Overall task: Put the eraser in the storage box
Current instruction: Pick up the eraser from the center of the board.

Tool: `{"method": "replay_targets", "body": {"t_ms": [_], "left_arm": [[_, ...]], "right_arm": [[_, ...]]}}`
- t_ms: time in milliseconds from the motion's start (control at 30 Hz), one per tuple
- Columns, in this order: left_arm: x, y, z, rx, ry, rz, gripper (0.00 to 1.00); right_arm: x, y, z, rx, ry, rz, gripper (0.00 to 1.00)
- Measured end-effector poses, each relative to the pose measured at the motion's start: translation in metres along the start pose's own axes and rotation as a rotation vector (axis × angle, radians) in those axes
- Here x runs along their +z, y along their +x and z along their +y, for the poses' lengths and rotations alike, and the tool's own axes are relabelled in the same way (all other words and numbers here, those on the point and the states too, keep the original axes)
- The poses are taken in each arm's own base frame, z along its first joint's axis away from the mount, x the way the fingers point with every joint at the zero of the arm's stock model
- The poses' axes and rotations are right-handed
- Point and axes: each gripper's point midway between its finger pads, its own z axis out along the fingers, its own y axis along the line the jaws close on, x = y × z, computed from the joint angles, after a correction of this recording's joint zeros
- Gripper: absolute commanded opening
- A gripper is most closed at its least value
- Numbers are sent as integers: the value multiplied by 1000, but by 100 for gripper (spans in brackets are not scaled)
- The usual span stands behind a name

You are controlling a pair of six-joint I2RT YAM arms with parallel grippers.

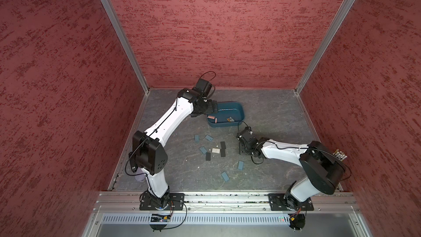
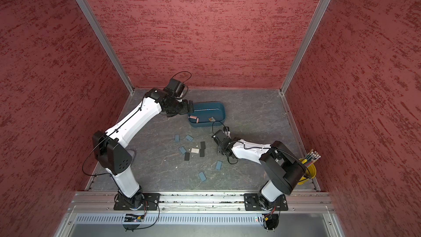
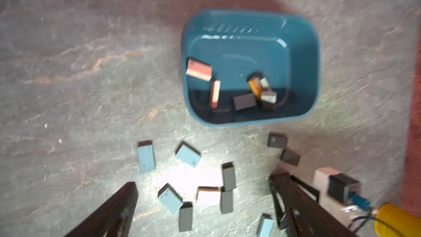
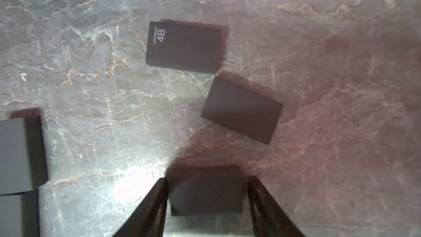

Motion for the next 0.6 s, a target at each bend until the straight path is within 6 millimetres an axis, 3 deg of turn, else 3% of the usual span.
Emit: {"method": "replay_targets", "body": {"t_ms": [133,433,600], "left_arm": [[1,28,23,0,-46,35,100],[-23,78,76,-39,-83,8,100],[-24,104,94,-70,-79,6,100]], "right_arm": [[1,-1,2,-3,2,3,50],[1,-1,4,-10,9,8,41],[1,-1,4,-10,11,8,41]]}}
